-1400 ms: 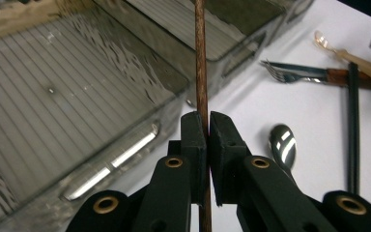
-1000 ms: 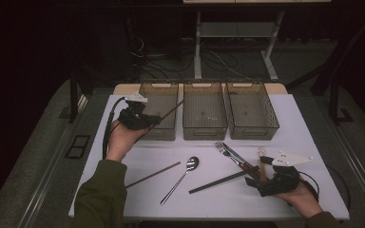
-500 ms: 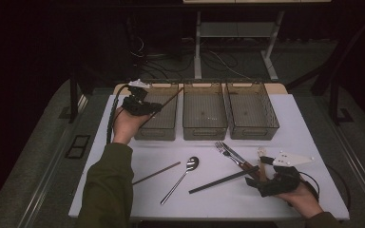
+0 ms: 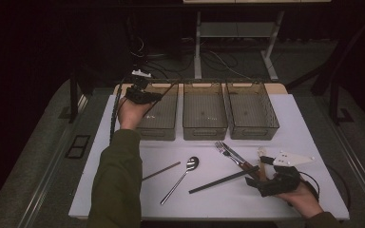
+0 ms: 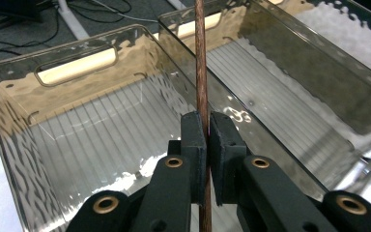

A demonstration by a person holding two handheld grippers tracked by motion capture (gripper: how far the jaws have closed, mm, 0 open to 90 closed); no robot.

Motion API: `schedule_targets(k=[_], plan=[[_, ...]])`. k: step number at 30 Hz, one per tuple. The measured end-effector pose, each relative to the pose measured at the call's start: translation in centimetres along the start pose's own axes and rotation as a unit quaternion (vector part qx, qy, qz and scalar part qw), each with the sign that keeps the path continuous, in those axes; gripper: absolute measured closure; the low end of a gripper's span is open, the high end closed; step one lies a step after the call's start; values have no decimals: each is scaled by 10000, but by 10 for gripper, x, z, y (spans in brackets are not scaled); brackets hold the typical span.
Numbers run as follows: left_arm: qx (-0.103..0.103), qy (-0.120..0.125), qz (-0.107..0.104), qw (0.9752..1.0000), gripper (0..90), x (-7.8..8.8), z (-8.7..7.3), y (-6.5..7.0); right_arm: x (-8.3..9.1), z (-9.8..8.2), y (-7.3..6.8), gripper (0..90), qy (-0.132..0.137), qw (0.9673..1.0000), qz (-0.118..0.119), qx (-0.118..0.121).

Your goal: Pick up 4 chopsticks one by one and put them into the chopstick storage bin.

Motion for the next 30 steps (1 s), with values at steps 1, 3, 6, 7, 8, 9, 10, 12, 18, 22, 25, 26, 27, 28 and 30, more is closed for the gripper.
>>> schedule_targets(k=[1,3,6,7,8,9,10,12,18,22,25,26,27,28,30], plan=[[-32,-23,38,10000,847,-1,1,-2,0,0,0,8,15,10000,0,-7],[22,43,64,10000,847,-3,2,-5,0,0,0,8,18,10000,5,4],[90,146,37,9998,846,-7,5,-9,0,0,-1,8,30,10000,21,8],[77,146,51,9999,847,-7,5,-10,0,0,-1,8,28,10000,19,13],[100,183,55,9998,846,-9,6,-12,0,0,0,8,15,10000,18,21],[89,199,58,9997,846,-10,6,-13,0,0,0,8,12,10000,16,24],[84,188,95,9997,846,-11,5,-15,0,0,-1,8,11,10000,23,18],[93,144,93,9998,846,-15,3,-18,0,0,-1,8,15,10000,31,15],[277,20,218,9994,846,-23,-7,-31,0,1,-1,8,19,10000,36,-2],[380,-22,248,9990,846,-29,-13,-34,0,1,-1,8,32,10000,41,-9],[427,-113,313,9985,846,-32,-18,-35,1,1,-1,8,37,10000,42,0],[458,-138,329,9983,846,-33,-19,-36,1,1,-1,8,38,10000,46,4],[473,-151,319,9983,845,-34,-20,-37,1,1,-1,8,41,10000,49,7],[479,-168,331,9982,842,-34,-21,-37,1,1,-1,8,40,10000,50,10],[555,-97,436,9975,771,-35,-21,-39,1,1,-1,8,42,10000,57,11]])
Point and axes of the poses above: each handheld gripper's, and its own axes: x roughly backward along the jaws, z roughly out of its top, y roughly to its right, the point moved 6 cm from there along -x, roughly forward along the jaws, and after that the axes turned 8 degrees about -z, right-handed, at the moved point
